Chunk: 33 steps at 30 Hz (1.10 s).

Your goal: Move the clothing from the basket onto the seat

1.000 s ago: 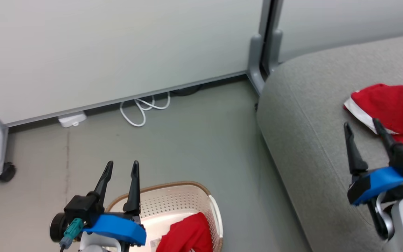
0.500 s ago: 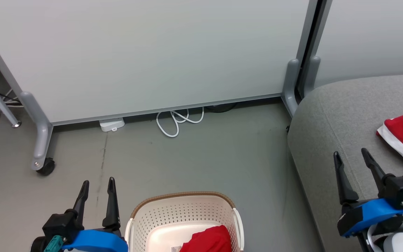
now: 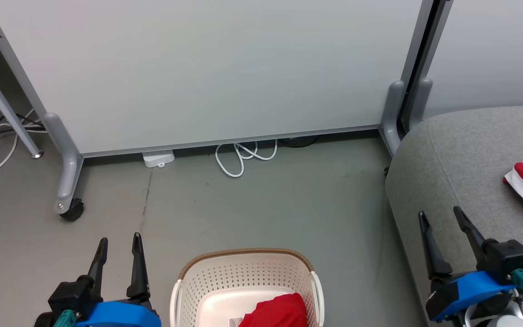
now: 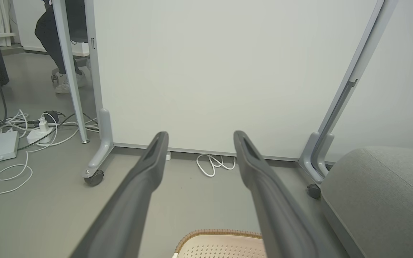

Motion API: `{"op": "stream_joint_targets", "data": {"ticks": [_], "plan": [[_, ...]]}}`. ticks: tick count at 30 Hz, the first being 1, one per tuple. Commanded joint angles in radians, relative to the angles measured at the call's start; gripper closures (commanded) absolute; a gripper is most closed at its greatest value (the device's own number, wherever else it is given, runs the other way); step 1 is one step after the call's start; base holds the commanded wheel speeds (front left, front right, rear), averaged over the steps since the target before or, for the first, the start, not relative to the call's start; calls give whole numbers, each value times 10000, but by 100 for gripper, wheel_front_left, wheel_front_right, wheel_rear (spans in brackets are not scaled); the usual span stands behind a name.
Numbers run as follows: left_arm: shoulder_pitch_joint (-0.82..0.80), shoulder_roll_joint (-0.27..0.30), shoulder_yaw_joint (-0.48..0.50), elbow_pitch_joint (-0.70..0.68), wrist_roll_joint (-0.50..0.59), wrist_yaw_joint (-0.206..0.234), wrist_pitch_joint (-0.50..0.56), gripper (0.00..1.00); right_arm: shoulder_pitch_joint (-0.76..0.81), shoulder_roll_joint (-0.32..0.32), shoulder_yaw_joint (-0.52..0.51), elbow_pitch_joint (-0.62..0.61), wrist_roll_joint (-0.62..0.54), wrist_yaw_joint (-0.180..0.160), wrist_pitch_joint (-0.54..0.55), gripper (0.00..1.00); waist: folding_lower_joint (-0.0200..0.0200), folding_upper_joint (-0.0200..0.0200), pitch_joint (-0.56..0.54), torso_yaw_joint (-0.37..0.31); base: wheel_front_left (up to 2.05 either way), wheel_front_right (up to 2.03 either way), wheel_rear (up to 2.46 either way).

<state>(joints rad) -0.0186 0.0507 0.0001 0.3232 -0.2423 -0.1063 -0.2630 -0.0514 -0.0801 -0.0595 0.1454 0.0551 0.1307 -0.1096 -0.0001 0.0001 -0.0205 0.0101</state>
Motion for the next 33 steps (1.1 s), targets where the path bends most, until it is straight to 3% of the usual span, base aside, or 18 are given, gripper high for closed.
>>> {"op": "stream_joint_targets", "data": {"ticks": [1, 19, 33], "plan": [[67, -3, 11, -24, -8, 27, -27, 0, 194, 55, 12, -48, 95, 1, 22, 0, 1, -1, 24, -9, 0, 0, 0], [53, -4, -81, -72, -54, 109, -27, 0, -151, 168, 291, 5, 284, 1, -26, 0, 1, -1, 370, -437, 0, 0, 0], [-1354, -1, -963, 792, 247, -19, -27, 0, -1714, 10, 1066, -478, 379, 1, -247, 0, 1, -1, 2880, -1581, 0, 0, 0]]}}
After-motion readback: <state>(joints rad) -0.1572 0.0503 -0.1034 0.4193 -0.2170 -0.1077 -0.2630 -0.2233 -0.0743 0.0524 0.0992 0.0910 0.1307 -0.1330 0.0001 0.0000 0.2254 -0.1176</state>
